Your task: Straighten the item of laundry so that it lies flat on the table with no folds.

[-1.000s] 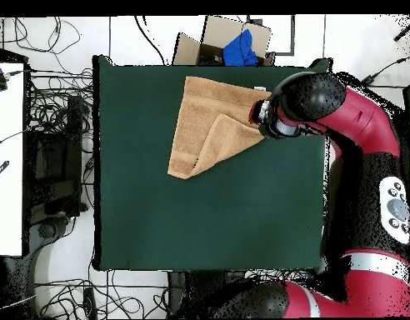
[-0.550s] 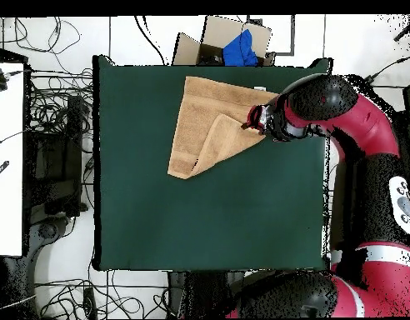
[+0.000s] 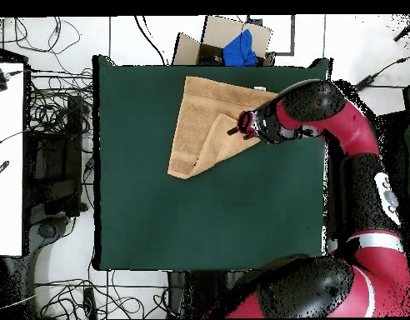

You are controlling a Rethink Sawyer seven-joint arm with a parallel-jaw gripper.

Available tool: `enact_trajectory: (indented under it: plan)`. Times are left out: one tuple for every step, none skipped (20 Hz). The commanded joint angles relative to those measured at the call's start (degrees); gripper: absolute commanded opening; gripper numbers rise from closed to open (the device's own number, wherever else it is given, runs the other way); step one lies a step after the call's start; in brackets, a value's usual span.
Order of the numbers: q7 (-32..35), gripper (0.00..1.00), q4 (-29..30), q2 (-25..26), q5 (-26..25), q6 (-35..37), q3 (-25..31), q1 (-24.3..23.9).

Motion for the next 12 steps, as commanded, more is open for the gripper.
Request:
enact_trajectory:
  plan:
    - [1.08,1.0,1.86,-0.43,-0.17,0.37,3.26,2.81]
    - [3.42,1.0,1.61,-1.56,-0.85,0.12,1.82,3.65]
    - [8.2,1.0,1.22,-4.01,-2.35,-0.78,-1.33,5.61]
    - [11.11,1.0,0.86,-5.3,-3.1,-1.18,-3.19,6.81]
    - [16.75,1.0,0.33,-7.02,-4.02,-2.51,-6.27,8.99]
    - [20.57,1.0,0.42,-8.08,-4.42,-4.05,-8.42,10.56]
    - [24.39,1.0,0.5,-9.14,-4.81,-5.59,-10.57,12.13]
    - [27.15,1.0,0.73,-9.77,-4.7,-6.83,-12.12,13.27]
    - [31.88,1.0,0.36,-10.46,-5.01,-7.88,-14.82,15.36]
    - [33.87,1.0,0.28,-10.63,-4.62,-8.43,-16.19,16.38]
    - [37.07,1.0,-0.47,-10.8,-4.94,-9.38,-18.25,17.99]
    - [39.12,1.0,-0.53,-10.79,-4.33,-9.76,-19.44,18.86]
